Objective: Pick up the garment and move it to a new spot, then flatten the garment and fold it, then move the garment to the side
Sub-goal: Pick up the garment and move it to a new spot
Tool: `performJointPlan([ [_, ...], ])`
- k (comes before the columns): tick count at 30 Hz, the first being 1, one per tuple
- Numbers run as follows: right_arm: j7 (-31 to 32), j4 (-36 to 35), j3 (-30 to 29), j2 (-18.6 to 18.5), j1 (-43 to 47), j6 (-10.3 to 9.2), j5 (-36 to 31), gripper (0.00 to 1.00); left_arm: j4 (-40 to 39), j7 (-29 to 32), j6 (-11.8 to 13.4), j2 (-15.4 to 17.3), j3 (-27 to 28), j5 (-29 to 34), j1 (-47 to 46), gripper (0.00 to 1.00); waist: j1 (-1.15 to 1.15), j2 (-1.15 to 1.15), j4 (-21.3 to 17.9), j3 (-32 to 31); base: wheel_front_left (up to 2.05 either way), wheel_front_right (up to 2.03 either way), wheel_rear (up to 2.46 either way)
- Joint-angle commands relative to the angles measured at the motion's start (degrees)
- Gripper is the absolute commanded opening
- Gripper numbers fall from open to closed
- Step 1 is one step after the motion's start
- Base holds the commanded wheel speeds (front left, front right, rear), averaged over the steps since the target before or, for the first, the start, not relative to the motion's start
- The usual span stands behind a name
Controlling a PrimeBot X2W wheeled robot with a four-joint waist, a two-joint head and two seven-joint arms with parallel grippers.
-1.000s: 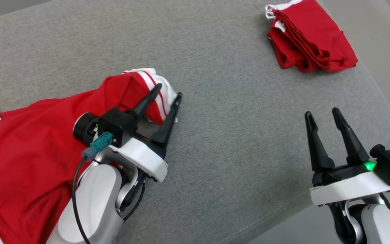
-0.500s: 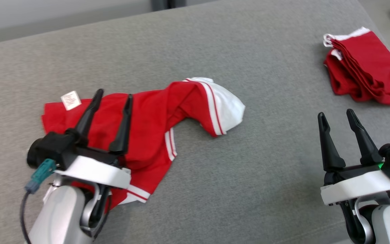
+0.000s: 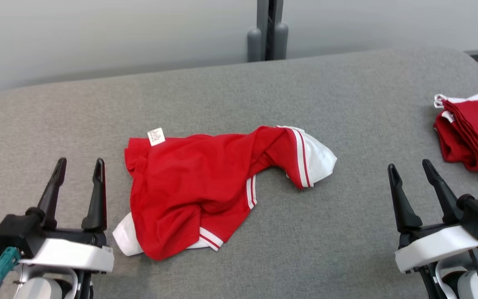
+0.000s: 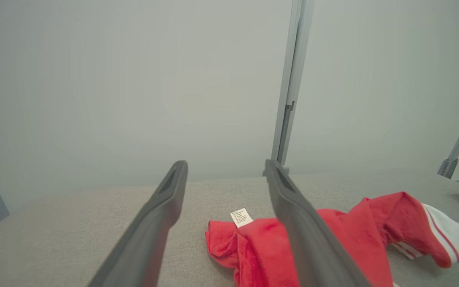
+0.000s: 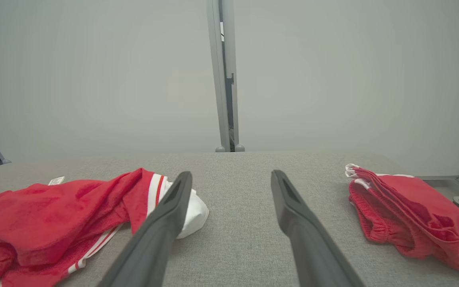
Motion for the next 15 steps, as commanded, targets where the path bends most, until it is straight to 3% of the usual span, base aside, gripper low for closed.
performJointPlan([
  [1,0.3,0.0,0.1,-0.6,0.8,-0.02,0.1,1.00,-0.6,0.2,0.2,0.4,-0.1,0.1,1.1,1.00,0.00,0.00,1.2,-2.1,0.00,0.00,0.00],
  [15,3.5,-3.5,-0.2,-1.9,6.9,-0.02,1.4,1.00,-5.6,4.0,2.1,1.5,-0.5,-0.7,8.8,1.00,0.00,0.00,1.8,-7.9,0.00,0.00,0.00],
])
